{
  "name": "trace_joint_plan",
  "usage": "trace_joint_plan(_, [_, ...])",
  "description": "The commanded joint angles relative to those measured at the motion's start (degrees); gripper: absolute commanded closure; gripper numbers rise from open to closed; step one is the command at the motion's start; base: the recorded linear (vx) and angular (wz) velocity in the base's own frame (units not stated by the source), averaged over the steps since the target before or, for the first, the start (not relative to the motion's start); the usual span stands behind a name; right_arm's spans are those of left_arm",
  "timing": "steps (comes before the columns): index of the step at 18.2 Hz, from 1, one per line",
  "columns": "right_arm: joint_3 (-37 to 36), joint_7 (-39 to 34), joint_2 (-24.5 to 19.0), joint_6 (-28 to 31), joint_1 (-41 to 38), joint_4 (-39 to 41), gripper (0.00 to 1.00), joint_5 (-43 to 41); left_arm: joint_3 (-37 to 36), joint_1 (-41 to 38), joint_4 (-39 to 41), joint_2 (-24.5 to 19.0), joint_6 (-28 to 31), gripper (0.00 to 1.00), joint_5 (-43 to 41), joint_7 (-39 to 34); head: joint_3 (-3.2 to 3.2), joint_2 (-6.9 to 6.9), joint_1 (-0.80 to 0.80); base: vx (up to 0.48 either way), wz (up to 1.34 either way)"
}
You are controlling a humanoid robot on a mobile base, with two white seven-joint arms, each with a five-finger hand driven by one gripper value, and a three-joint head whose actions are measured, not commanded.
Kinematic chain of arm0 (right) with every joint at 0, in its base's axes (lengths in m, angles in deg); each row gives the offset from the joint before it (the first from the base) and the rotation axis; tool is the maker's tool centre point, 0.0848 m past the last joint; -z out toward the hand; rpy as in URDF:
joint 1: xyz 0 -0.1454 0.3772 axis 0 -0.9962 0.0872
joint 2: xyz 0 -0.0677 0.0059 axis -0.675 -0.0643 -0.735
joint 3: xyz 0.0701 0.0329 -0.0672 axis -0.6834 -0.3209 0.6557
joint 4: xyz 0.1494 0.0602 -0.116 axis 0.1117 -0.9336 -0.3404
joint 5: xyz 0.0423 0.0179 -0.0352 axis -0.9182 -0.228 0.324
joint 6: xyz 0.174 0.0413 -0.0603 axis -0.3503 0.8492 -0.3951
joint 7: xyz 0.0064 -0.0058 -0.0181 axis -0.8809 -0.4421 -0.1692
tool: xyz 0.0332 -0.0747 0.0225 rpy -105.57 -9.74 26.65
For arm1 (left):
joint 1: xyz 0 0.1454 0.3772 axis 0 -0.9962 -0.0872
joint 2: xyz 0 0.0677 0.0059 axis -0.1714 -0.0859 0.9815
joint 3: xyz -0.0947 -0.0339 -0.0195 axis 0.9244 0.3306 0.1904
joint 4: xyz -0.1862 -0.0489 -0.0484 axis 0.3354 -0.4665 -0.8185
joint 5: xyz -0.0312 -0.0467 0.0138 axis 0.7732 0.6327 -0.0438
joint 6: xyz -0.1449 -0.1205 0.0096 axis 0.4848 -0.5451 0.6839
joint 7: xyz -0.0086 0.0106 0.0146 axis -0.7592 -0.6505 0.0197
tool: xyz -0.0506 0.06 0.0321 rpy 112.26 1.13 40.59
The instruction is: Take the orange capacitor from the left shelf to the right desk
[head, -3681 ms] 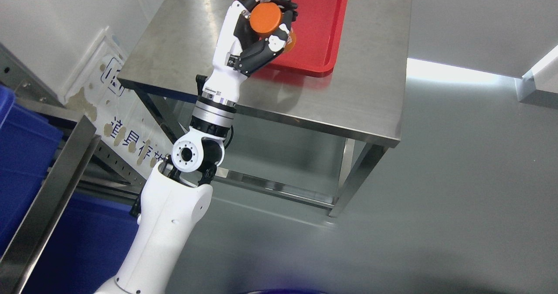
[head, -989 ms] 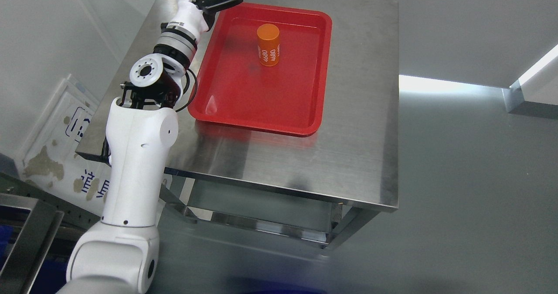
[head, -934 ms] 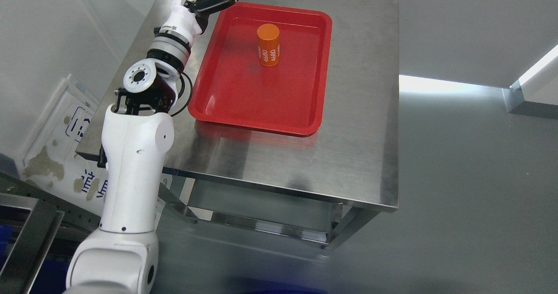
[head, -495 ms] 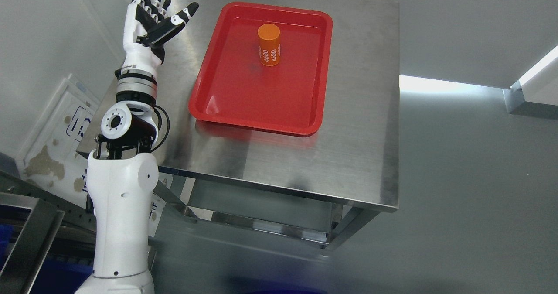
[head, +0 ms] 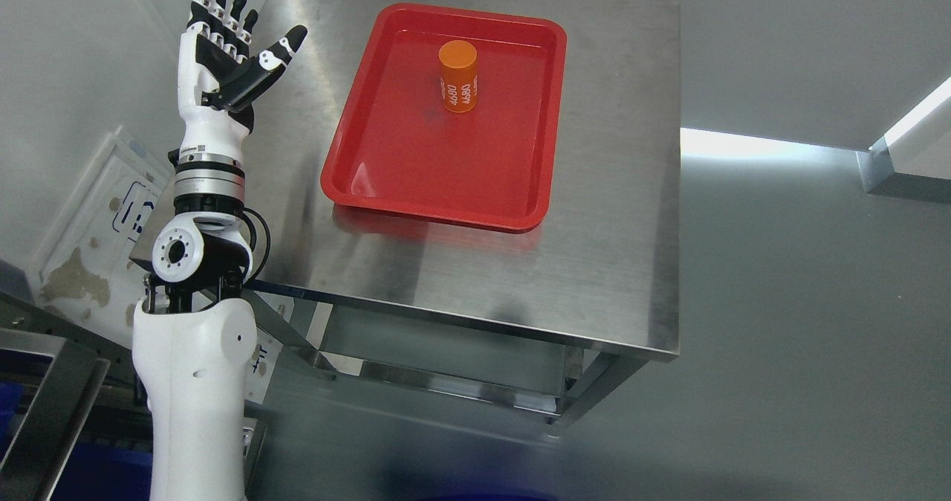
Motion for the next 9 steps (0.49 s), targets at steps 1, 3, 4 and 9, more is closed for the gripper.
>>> trace_joint_plan(1, [-0.97, 0.05, 1.01, -0.07, -1.32, 1.0, 0.0, 0.18, -3.14, -2.95, 3.6, -1.0, -2.67, 0.0, -1.61, -2.98, 0.0, 0.0, 0.0, 0.0, 0.0])
trace_joint_plan(3, [-1.05, -0.03, 1.01, -0.07, -1.32, 1.0, 0.0, 0.18, -4.37, -4.45, 3.6, -1.0, -5.31, 0.0, -2.48, -3.16, 0.0, 0.0, 0.0, 0.0, 0.0])
trace_joint_plan(4, [-0.97, 0.05, 1.01, -0.07, -1.32, 1.0, 0.0, 0.18, -4.37, -4.8, 3.6, -1.0, -5.93, 0.0, -2.58, -3.07, 0.0, 0.0, 0.0, 0.0, 0.0])
trace_joint_plan(9, [-0.97, -0.03, 1.01, -0.07, -1.32, 1.0, 0.0, 0.18, -4.46, -9.01, 3.6, -1.0, -8.74, 0.0, -2.58, -2.81, 0.0, 0.0, 0.0, 0.0, 0.0])
